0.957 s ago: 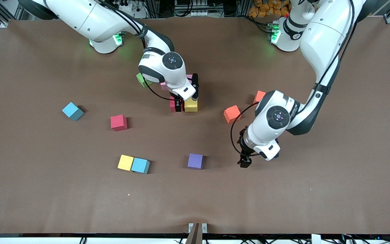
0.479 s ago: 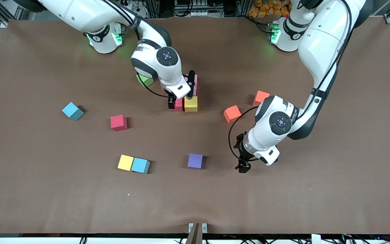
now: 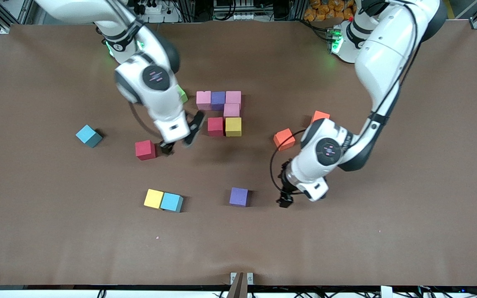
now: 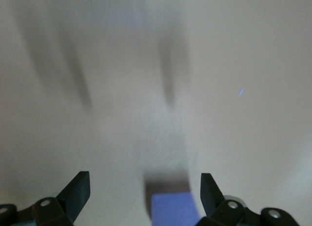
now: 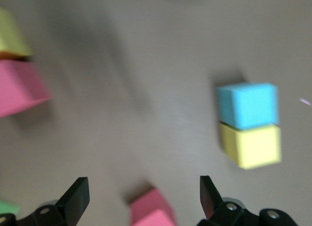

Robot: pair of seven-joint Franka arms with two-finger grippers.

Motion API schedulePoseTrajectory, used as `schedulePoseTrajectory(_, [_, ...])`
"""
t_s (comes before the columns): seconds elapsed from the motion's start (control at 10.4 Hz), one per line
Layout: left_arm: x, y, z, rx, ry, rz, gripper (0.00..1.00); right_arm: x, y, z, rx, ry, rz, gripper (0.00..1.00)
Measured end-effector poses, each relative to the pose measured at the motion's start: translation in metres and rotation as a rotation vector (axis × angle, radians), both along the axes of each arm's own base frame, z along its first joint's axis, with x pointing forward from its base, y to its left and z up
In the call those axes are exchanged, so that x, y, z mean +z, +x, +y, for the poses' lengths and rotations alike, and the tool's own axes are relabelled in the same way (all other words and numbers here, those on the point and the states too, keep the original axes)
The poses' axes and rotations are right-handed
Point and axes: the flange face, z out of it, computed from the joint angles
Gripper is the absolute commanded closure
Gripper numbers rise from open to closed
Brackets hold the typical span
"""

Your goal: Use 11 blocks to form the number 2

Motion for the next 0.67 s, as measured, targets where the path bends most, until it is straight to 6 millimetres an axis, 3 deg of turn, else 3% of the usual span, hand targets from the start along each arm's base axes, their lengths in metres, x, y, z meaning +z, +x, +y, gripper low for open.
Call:
schedulePoseTrajectory(0.19, [-0.010, -0.006, -0.035, -0.013, -0.046, 0.004, 0.00, -0.013, 0.035, -0.053, -0.092, 0.045, -0.053, 0.00])
schedulePoseTrajectory(0.48, [-0.018, 0.002, -0.047, 0.006, -0.110, -0.070, 0.00, -0.045, 0.059, -0.111, -0.183, 0.093, -0.053, 0.00])
schedulePoseTrajectory(0.67, [-0.032, 0.000, -0.052, 0.011, -0.130, -0.088, 0.00, -0.073, 0.066, -0.135, -0.190, 0.122, -0.024, 0.00])
